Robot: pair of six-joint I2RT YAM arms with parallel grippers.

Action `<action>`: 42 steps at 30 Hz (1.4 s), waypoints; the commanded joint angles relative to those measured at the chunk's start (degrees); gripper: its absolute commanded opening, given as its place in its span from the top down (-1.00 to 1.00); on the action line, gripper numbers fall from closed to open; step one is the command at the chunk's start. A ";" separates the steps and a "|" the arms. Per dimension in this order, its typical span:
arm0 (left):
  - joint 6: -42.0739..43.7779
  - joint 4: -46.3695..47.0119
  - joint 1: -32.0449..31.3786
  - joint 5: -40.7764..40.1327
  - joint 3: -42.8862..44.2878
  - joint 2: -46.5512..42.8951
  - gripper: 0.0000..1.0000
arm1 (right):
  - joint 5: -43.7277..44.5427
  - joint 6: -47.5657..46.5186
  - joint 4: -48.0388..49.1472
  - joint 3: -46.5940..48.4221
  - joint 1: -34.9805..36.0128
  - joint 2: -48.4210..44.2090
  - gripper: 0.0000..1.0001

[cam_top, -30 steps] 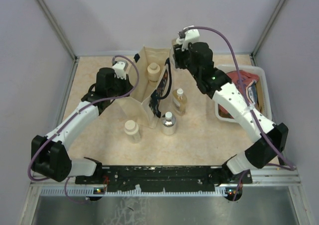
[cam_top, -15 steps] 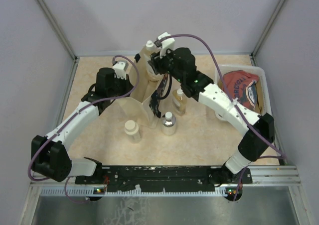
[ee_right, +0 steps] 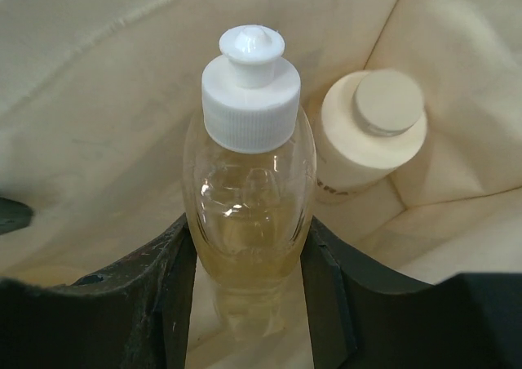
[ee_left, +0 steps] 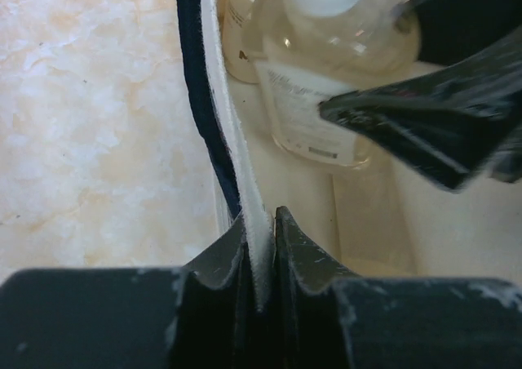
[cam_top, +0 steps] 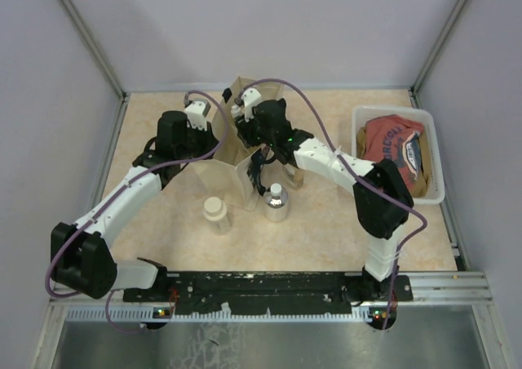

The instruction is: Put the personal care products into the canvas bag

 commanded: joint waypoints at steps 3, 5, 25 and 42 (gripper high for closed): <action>0.61 -1.31 0.03 0.75 0.65 -1.35 1.00 | 0.75 0.44 13.04 3.23 0.21 2.30 1.00; 0.64 -1.36 0.06 0.50 0.65 -1.32 1.00 | 0.87 0.06 13.48 4.11 0.18 3.78 1.00; 0.71 -1.44 0.04 0.61 1.17 -0.05 1.00 | 6.03 -0.90 7.00 5.28 -2.43 7.70 -0.48; 0.24 -1.62 0.01 0.28 0.82 0.06 1.00 | 14.39 2.27 -3.77 -4.44 -1.29 -18.69 -0.98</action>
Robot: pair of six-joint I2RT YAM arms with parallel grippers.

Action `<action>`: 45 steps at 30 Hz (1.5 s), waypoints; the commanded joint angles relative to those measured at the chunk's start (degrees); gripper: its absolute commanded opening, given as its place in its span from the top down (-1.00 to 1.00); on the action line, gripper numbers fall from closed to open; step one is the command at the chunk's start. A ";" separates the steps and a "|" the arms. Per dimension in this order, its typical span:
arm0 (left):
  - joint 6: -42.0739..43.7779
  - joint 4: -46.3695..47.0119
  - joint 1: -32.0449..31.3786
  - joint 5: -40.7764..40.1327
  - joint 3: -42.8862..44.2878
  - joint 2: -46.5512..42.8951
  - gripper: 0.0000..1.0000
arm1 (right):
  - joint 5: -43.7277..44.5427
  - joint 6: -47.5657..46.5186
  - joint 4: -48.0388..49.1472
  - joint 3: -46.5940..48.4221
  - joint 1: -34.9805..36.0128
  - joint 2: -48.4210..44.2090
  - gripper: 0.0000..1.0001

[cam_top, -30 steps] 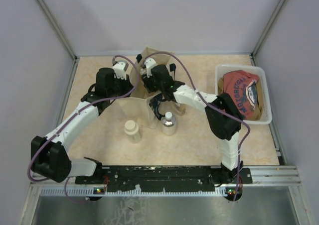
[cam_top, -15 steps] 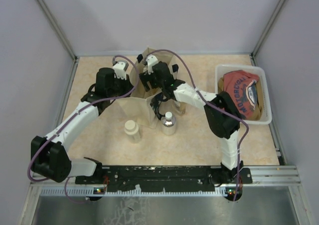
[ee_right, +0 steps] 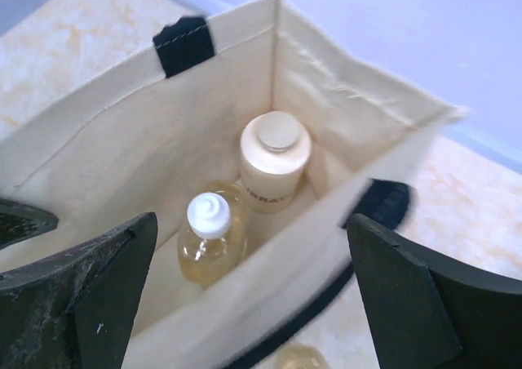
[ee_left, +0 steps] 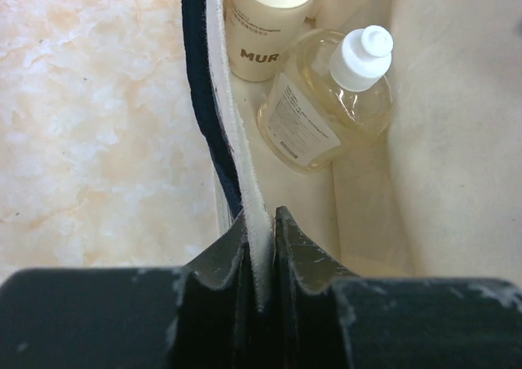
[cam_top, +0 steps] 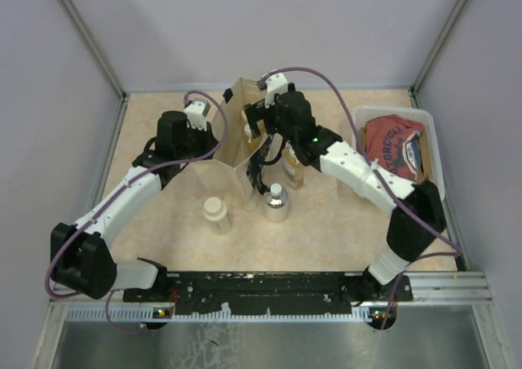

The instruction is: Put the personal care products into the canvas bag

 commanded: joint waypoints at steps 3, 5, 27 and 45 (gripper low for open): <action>-0.01 -1.26 0.05 0.11 0.82 0.19 1.00 | 15.29 3.20 -6.01 -4.01 0.03 -14.19 -0.99; 0.01 -1.20 0.02 0.07 0.79 0.24 1.00 | 19.95 4.58 -8.58 -5.76 0.00 -16.67 -0.99; 0.03 -2.69 0.05 -0.82 1.29 -1.08 1.00 | 8.04 4.99 -6.55 -25.25 -1.23 -15.24 -0.99; 0.33 -3.55 0.06 -1.45 2.28 -0.78 1.00 | 0.45 2.15 11.63 -32.44 -4.35 -12.04 1.00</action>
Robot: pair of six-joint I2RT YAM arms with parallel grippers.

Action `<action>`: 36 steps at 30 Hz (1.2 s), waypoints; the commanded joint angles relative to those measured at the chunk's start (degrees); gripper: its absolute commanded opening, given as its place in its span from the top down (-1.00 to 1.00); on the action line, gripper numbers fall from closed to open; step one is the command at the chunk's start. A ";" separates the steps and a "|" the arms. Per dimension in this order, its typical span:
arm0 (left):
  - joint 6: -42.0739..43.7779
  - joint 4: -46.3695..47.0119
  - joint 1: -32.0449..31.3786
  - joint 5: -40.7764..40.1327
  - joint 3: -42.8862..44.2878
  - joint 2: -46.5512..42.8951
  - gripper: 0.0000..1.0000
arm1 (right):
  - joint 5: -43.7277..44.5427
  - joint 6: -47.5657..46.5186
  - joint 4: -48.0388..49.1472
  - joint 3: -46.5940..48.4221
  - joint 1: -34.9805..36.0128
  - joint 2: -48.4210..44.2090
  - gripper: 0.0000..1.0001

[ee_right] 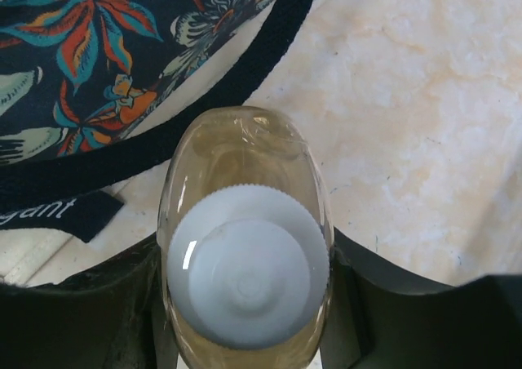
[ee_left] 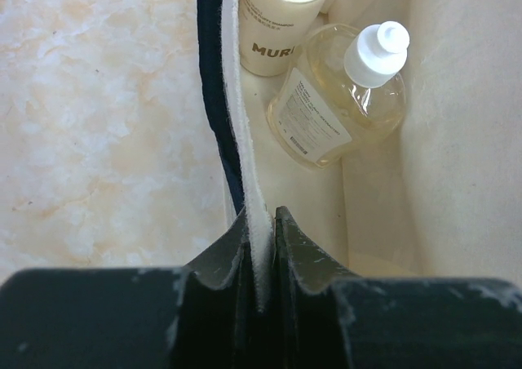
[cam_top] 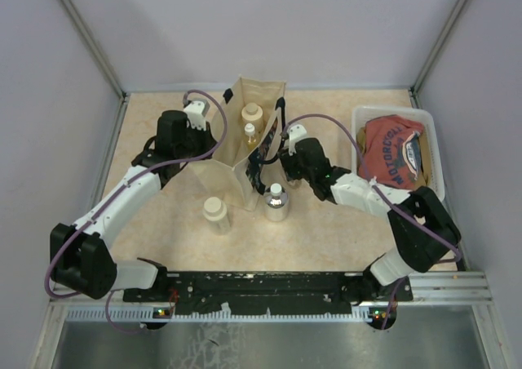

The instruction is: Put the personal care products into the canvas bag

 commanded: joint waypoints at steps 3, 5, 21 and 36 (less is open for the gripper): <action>0.45 -1.65 0.05 0.24 1.33 -0.78 1.00 | 3.21 -0.50 -0.54 1.84 -0.24 -5.69 1.00; 0.42 -1.65 0.02 0.28 1.29 -0.80 1.00 | 7.23 -1.28 -5.28 4.50 -0.25 -7.84 1.00; -0.19 -0.36 0.05 1.62 0.55 -0.13 1.00 | 1.84 -7.01 -9.40 32.96 -0.24 -16.17 1.00; -0.74 0.54 0.01 4.21 0.45 -1.00 1.00 | -23.95 -0.58 7.44 36.88 0.49 -0.40 1.00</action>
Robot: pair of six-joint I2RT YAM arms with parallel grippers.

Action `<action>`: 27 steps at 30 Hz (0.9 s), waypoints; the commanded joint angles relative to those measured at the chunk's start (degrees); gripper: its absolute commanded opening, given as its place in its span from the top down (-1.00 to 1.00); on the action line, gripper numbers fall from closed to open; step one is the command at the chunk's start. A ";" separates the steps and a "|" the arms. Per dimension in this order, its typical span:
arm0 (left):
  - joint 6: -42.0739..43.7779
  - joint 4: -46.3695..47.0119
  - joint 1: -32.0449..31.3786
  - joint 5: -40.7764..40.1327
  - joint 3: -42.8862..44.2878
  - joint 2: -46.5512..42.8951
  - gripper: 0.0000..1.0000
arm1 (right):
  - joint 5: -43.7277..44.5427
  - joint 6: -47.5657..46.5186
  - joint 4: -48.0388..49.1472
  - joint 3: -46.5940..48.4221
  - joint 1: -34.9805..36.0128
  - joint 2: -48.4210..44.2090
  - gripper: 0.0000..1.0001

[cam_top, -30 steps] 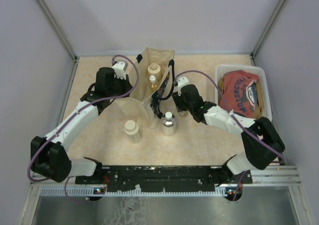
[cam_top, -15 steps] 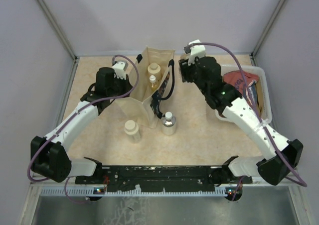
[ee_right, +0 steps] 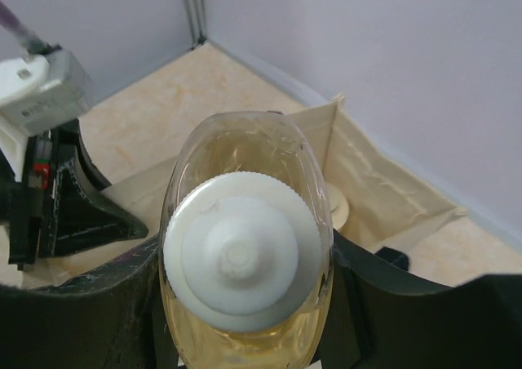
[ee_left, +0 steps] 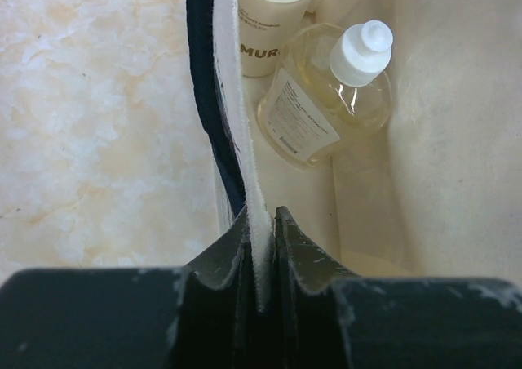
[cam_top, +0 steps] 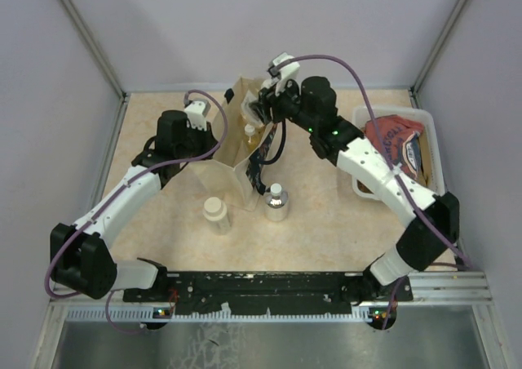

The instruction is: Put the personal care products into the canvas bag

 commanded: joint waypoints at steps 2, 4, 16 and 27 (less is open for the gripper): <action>-0.34 0.22 0.01 2.28 0.82 -1.19 1.00 | -6.37 3.26 14.10 1.54 1.17 2.59 1.00; -0.13 -0.09 0.03 2.18 1.27 -1.19 1.00 | -7.01 3.88 14.24 0.42 2.04 3.62 1.00; -0.02 0.02 -0.03 2.57 1.62 -0.65 1.00 | -10.95 6.93 17.17 -4.44 4.32 5.80 1.00; -0.14 0.10 -0.02 3.01 2.06 -0.65 1.00 | -6.66 3.25 13.22 -1.77 4.82 11.92 1.00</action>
